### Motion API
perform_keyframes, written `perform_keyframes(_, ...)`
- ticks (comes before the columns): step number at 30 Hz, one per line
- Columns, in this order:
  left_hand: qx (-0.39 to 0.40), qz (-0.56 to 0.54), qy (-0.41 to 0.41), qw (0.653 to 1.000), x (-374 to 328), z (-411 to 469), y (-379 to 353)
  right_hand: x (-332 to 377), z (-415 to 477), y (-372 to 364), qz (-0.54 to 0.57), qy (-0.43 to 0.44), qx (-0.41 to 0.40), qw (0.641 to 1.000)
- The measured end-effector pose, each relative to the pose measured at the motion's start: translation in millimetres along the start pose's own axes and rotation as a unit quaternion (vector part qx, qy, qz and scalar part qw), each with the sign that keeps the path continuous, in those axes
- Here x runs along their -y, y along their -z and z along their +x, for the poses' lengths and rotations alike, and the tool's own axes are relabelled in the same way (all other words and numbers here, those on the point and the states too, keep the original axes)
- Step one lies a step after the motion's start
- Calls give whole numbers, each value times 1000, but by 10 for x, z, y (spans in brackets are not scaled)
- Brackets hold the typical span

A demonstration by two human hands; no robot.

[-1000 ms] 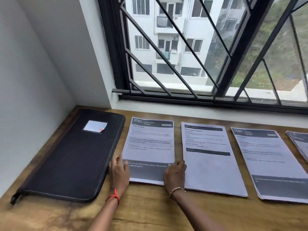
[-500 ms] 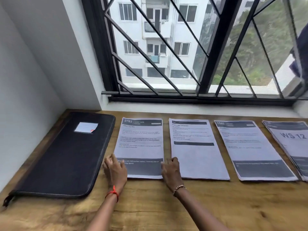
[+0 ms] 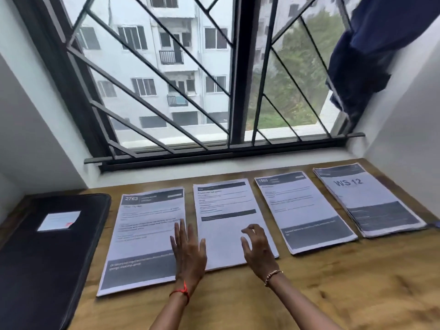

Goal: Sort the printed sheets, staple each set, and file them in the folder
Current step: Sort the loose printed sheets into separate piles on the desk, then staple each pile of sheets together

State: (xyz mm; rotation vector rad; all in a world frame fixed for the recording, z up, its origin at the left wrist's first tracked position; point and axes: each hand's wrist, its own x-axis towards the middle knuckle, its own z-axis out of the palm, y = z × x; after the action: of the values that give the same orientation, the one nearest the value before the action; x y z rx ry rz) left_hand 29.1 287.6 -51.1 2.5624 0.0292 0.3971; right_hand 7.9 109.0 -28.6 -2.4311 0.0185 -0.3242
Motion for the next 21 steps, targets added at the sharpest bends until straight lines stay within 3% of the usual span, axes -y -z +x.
perform_keyframes(7, 38, -47, -79, 995, -969, 52, -679, -1068, 106, 835, -55, 15, -101, 993)
perform_keyframes(12, 55, -78, -144, 985, -1949, 50, -1303, -2085, 119, 1695, -115, -27, -168, 979)
perform_keyframes(17, 77, -118, -144, 980, -2904, 51, -1822, -3113, 128, 2648, -157, -117, -227, 954)
perform_keyframes(21, 100, -142, -113, 978, -3456, 34, -2080, -3735, 84, 3260, -172, -242, -203, 933)
